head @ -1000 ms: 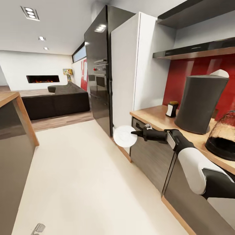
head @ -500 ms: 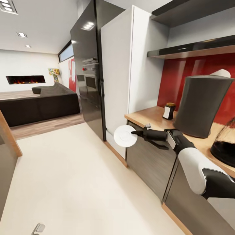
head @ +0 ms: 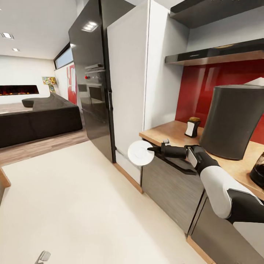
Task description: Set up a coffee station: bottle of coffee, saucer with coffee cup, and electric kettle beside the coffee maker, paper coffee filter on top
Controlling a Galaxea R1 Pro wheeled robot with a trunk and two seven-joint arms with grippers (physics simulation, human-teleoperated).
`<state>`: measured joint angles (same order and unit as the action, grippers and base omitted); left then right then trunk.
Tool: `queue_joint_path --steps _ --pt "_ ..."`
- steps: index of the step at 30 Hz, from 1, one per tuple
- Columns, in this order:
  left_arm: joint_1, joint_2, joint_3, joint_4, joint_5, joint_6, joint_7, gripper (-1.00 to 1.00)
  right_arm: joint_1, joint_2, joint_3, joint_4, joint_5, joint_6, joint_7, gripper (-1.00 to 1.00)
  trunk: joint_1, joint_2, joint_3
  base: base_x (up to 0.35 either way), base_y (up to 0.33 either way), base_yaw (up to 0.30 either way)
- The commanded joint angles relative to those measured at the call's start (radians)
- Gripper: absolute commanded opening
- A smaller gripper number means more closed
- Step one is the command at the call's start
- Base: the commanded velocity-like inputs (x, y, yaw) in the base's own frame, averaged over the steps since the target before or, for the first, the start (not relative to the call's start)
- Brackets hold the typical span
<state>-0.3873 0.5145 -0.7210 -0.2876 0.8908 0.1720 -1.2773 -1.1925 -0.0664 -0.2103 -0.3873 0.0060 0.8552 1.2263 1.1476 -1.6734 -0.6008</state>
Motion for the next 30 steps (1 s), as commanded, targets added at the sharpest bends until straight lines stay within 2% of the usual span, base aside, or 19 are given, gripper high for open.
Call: queue_joint_path --steps 1,8,18,30 --pt "-0.001 0.001 -0.007 -0.001 0.010 0.011 -0.002 1.00 -0.001 0.000 -0.004 0.001 -0.001 0.012 0.004 -1.00 0.000 -0.001 -0.001 0.056 0.044 -0.271" --pt "-0.001 0.001 -0.007 0.003 0.010 0.011 -0.002 1.00 -0.001 0.000 -0.004 0.001 0.000 0.012 0.004 -1.00 0.000 -0.001 -0.001 0.060 0.048 -0.147" --pt "-0.001 0.001 -0.008 0.005 0.010 0.011 -0.002 1.00 -0.001 -0.001 -0.004 0.001 0.000 0.011 0.004 -1.00 0.000 -0.001 -0.001 0.229 0.199 -0.027" --pt "-0.001 0.001 -0.008 0.007 0.010 0.011 -0.002 1.00 -0.001 -0.004 -0.004 0.001 -0.001 0.012 0.007 -1.00 0.000 -0.001 -0.001 0.052 0.045 -0.207"
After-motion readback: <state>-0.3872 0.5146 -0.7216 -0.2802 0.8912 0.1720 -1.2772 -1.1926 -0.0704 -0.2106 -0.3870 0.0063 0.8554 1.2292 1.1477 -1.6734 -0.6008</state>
